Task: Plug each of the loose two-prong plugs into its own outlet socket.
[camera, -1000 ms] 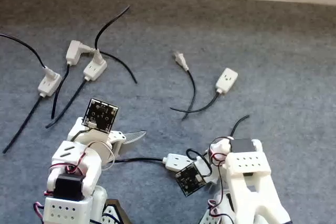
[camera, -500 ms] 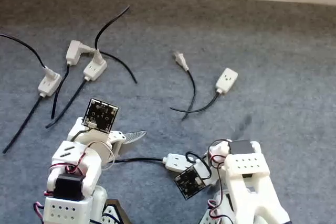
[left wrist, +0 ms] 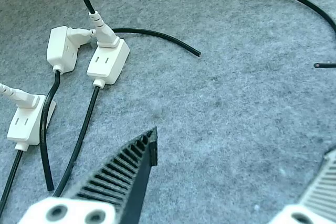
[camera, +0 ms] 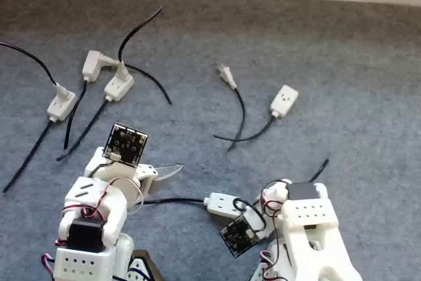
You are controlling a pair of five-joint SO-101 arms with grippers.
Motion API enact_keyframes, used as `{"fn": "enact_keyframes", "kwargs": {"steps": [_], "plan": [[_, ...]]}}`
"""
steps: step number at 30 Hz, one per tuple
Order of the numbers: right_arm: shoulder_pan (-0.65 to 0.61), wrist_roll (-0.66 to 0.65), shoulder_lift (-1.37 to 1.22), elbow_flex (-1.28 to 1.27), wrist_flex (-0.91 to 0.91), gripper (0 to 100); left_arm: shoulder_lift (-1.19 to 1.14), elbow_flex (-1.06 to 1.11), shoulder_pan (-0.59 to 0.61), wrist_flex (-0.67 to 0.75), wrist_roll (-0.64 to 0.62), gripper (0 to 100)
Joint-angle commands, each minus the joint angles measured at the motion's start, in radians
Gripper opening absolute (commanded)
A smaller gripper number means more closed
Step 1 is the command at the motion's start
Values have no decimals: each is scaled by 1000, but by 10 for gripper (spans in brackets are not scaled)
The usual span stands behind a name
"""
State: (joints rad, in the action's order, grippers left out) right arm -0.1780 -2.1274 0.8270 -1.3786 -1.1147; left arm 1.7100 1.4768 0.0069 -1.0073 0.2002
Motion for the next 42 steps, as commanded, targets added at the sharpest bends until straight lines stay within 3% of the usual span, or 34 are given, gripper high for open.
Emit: {"fn": "enact_keyframes", "kwargs": {"steps": [1,6,10,14,18,23,30,35,42], "plan": [[7,196,-1,-10,2,6,1,-2,4,9,5,440],[-148,836,-4,122,107,6,1,-12,4,11,3,440],[-302,1189,-12,271,105,6,1,-13,10,11,0,440],[-358,1510,-76,515,21,6,-1,-45,84,9,-23,439],[-377,1645,-259,763,-119,6,-1,-65,130,9,-57,439],[-404,1795,-470,983,-134,6,5,-67,130,9,-60,443],[-584,1929,-694,1087,-113,6,8,-119,134,12,-107,476],[-661,1946,-647,1086,-128,6,8,-90,134,23,-124,478],[-664,1907,-486,1130,-260,6,8,-61,137,44,-109,476]]}}
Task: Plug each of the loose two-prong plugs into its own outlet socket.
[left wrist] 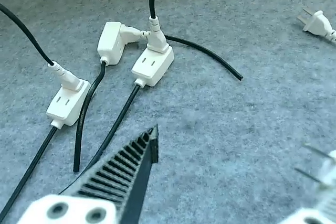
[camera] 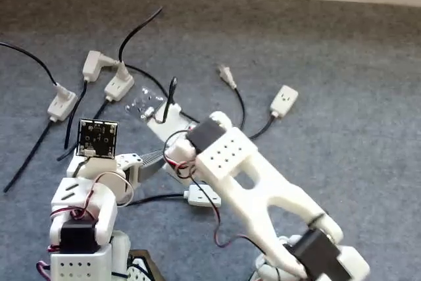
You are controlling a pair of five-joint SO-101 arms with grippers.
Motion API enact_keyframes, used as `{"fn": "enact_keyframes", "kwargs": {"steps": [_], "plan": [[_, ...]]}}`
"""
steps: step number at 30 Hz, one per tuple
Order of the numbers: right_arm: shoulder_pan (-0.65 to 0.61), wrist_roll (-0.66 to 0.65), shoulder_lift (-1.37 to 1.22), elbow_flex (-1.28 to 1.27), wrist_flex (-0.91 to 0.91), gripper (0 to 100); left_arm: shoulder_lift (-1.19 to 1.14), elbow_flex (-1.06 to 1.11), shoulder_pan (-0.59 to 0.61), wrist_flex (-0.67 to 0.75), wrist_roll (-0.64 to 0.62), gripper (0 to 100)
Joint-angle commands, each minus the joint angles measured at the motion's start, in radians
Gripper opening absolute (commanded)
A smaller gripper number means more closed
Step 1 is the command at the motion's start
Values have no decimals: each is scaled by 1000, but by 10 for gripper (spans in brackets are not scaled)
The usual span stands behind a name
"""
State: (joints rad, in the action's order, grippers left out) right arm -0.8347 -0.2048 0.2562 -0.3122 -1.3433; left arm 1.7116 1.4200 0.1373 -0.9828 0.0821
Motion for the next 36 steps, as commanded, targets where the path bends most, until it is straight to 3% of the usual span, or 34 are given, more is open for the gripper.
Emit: {"fn": "enact_keyframes", "kwargs": {"steps": [1,9,18,23,28,32,36], "plan": [[-7,-17,90,67,-38,6,7,-2,7,20,9,476],[-8,-29,97,82,-61,6,1,16,-1,20,11,475],[-7,-31,88,335,-234,6,-1,22,-38,14,43,475],[-7,-34,87,314,-245,6,5,21,-38,15,43,475],[94,-97,90,156,-229,6,7,12,84,20,31,475],[117,-172,88,30,-205,6,-1,12,102,43,-2,474],[125,-407,88,15,-255,6,-2,13,97,40,-2,474]]}}
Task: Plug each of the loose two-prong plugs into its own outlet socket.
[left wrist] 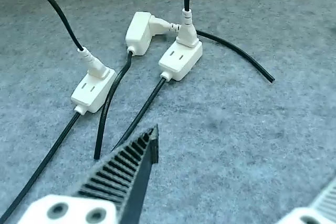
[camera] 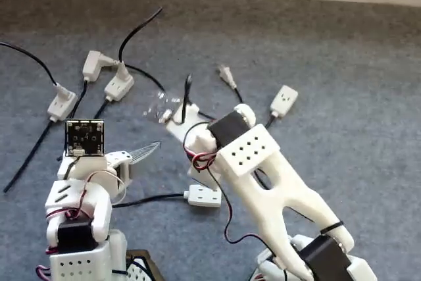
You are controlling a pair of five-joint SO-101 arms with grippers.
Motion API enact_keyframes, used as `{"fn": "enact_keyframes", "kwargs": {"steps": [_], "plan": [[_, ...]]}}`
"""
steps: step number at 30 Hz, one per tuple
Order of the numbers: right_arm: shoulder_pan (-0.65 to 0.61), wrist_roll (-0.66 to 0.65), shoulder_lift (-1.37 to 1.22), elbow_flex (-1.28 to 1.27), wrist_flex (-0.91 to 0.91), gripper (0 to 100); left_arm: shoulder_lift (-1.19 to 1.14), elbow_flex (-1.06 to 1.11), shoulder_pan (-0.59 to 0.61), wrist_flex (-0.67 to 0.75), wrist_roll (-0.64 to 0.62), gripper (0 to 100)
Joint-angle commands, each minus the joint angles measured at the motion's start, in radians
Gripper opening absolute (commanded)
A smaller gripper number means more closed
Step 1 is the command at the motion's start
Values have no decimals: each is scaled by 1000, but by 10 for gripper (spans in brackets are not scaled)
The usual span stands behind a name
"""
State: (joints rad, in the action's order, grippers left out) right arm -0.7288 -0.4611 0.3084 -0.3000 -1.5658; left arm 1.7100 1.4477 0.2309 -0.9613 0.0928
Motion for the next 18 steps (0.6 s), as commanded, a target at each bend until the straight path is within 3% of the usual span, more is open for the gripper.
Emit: {"fn": "enact_keyframes", "kwargs": {"steps": [1,12,18], "plan": [[19,-199,36,2,-42,6,-1,-13,4,18,-11,474],[12,-451,36,-7,-44,6,-1,-8,4,18,-11,474],[10,-450,-12,-10,-44,6,-1,-8,4,18,-11,474]]}}
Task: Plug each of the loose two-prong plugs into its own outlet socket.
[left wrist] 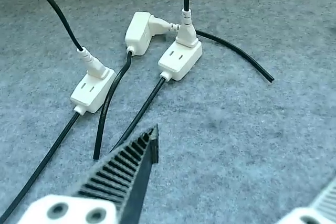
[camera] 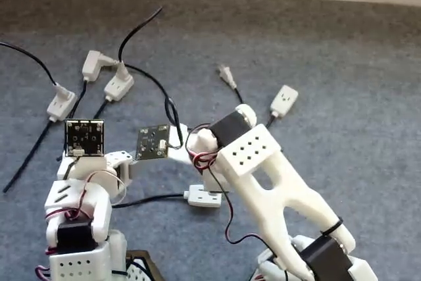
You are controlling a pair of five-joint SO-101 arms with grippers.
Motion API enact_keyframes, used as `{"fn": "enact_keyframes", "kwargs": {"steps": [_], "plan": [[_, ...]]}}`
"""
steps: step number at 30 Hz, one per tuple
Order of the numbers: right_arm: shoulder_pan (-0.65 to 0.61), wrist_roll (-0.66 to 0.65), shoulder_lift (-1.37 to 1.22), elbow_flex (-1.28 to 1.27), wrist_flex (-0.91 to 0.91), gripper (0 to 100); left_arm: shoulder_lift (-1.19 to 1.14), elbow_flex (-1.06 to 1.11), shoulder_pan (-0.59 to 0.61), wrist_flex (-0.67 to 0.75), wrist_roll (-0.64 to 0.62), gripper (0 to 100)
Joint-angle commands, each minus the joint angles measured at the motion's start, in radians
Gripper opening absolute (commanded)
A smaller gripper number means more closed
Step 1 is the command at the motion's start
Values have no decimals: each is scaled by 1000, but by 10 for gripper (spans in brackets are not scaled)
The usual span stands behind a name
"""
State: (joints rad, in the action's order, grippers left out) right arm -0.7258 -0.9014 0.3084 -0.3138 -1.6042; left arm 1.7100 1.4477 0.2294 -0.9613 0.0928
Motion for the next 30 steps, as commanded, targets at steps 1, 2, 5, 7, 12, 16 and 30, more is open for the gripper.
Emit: {"fn": "enact_keyframes", "kwargs": {"steps": [1,2,5,7,12,16,30], "plan": [[7,-8,-35,4,-5,6,-1,-8,5,18,-11,474],[10,-8,-58,4,-5,6,-1,-8,5,18,-11,474],[13,-5,-90,4,33,6,-1,-8,4,17,-11,474],[15,15,-94,4,62,6,-1,-8,4,15,-11,474],[12,21,-101,4,73,6,-1,-8,4,15,-11,474],[16,20,-99,-33,70,6,-1,-8,4,15,-11,474],[38,-2,-99,-120,128,6,-1,-8,4,15,-11,474]]}}
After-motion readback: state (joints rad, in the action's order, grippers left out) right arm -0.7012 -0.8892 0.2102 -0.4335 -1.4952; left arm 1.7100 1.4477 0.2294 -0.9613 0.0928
